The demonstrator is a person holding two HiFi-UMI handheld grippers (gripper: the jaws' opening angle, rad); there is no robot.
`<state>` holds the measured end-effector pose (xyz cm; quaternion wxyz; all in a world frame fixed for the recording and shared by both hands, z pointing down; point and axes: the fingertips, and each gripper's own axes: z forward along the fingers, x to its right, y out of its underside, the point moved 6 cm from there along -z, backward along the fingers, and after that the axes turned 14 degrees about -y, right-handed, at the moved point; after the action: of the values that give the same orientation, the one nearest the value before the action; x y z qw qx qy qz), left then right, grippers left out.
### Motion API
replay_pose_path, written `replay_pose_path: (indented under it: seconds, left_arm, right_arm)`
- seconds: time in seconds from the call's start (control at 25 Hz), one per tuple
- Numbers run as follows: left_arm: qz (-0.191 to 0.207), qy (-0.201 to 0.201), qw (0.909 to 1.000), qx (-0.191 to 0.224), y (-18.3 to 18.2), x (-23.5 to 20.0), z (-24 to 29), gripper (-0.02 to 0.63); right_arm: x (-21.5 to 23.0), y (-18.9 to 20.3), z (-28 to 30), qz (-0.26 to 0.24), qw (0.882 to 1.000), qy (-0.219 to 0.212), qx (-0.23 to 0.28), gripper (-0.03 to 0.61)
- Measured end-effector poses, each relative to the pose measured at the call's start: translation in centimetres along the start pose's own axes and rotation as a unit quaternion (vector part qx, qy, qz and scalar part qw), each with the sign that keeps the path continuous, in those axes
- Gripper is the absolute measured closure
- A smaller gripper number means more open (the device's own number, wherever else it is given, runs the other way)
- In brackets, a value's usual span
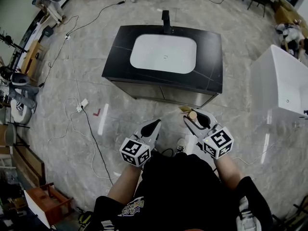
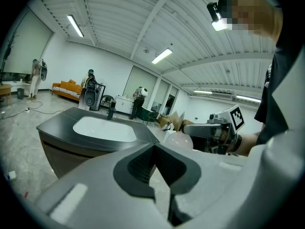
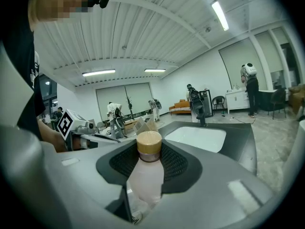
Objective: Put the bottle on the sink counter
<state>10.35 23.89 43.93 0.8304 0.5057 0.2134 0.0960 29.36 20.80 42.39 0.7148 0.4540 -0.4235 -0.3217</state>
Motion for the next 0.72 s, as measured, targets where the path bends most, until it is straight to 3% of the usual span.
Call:
replay_pose_path:
  seconds: [0.72]
  left_arm:
    - [-0.006,-0.005,0.9999,0.008,-0.7,-7.0,-4.4,0.614]
  right_arm:
    - [-3.7,-2.0,7.5,-0.014,1.0,-0.002,0.003,0.411]
